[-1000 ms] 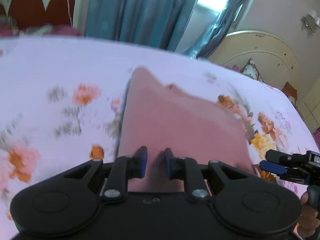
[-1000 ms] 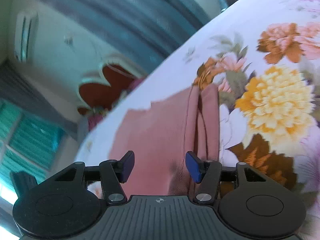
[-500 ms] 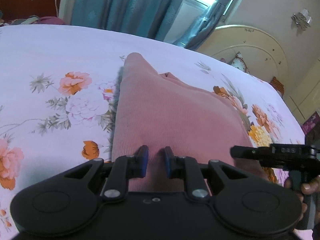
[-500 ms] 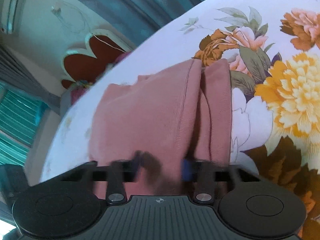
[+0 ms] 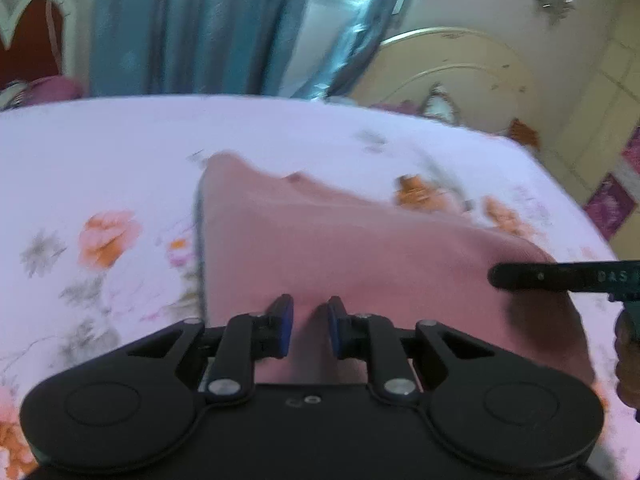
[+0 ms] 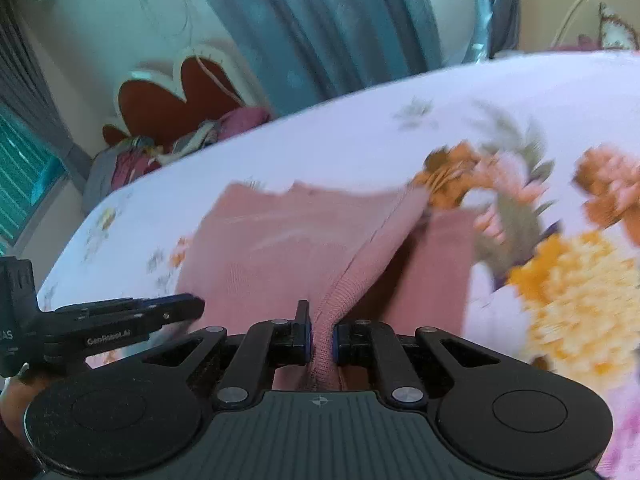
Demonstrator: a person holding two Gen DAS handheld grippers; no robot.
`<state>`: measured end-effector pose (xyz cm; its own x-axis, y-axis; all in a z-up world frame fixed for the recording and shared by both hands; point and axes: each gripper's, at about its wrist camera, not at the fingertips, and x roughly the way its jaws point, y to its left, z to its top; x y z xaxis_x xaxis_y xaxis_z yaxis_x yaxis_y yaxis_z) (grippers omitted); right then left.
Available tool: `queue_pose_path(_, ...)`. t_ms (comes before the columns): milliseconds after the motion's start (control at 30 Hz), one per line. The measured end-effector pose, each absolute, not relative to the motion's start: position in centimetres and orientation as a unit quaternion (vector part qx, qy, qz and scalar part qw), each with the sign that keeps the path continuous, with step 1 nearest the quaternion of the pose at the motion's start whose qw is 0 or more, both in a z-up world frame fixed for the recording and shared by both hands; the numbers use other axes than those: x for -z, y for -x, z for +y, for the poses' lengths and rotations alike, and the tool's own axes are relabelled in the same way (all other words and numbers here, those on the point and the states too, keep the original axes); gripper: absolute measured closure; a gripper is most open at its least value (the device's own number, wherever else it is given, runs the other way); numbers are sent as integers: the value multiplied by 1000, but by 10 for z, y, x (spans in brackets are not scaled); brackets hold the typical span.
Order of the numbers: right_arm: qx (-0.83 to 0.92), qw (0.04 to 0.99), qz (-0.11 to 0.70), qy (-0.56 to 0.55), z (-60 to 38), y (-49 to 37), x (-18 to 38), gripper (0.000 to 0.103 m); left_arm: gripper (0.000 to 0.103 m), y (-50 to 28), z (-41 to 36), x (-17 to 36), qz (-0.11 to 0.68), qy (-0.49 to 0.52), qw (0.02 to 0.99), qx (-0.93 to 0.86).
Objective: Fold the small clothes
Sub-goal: 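Pinch the fold edge with the right gripper while the left gripper presses the bundle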
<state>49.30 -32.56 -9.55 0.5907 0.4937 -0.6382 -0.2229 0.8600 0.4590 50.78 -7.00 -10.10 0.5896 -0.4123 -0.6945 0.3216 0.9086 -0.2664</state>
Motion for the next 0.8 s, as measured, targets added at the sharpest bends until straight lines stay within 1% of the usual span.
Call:
queue_pose_path(67,-201,877,403,-165,-336,-486,102,95,84,-506,-86,103,415,17,887,201)
queue_pose_path(133,-185,855,453,-170,-338,-496,138,95,84,-507,-95,114,428,-9,882,197)
queue_pose_path(167,-185,849,462,-175,-339,-498,150,95,84,-506,-96,115,426,-12,883,197)
queue_pose_path(233,-190,850,445,-207,-343,-493,153,94,84,-504,-96,112,426,-21,883,197)
queue_pose_path(267,-191,849,436,-229,-348,-492,150,88,84,-504,-95,111,428,-22,881,200)
queue_pose_path(300,-185,853,425,-240,-354,-491,146,64,85,-503,-93,108,424,-18,882,206)
queue_pose_path(333,-181,859,411,-246,-359,-492,143,51,84,-504,-89,106,418,-11,883,211)
queue_pose_path(367,-181,863,399,-252,-365,-496,141,47,83,-506,-86,102,411,-3,886,214)
queue_pose_path(433,-179,854,406,-270,-371,-513,141,47,84,-516,-79,99,399,12,892,213)
queue_pose_path(500,-171,852,413,-271,-373,-535,145,48,84,-528,-73,97,395,33,895,205)
queue_pose_path(533,-161,850,423,-270,-373,-545,148,50,84,-535,-71,98,395,39,895,201)
queue_pose_path(567,-156,845,431,-274,-373,-555,152,67,84,-541,-70,100,397,42,895,198)
queue_pose_path(600,-158,842,434,-279,-376,-560,154,87,84,-546,-70,102,399,44,894,198)
queue_pose_path(633,-164,844,432,-273,-378,-561,154,96,84,-550,-71,105,400,46,893,200)
queue_pose_path(667,-171,852,425,-254,-376,-560,150,97,84,-553,-72,107,399,46,893,203)
queue_pose_path(733,-190,887,365,-208,-374,-542,127,98,84,-551,-74,105,386,48,895,219)
queue_pose_path(800,-202,915,303,-172,-375,-518,106,98,81,-543,-70,103,342,63,908,234)
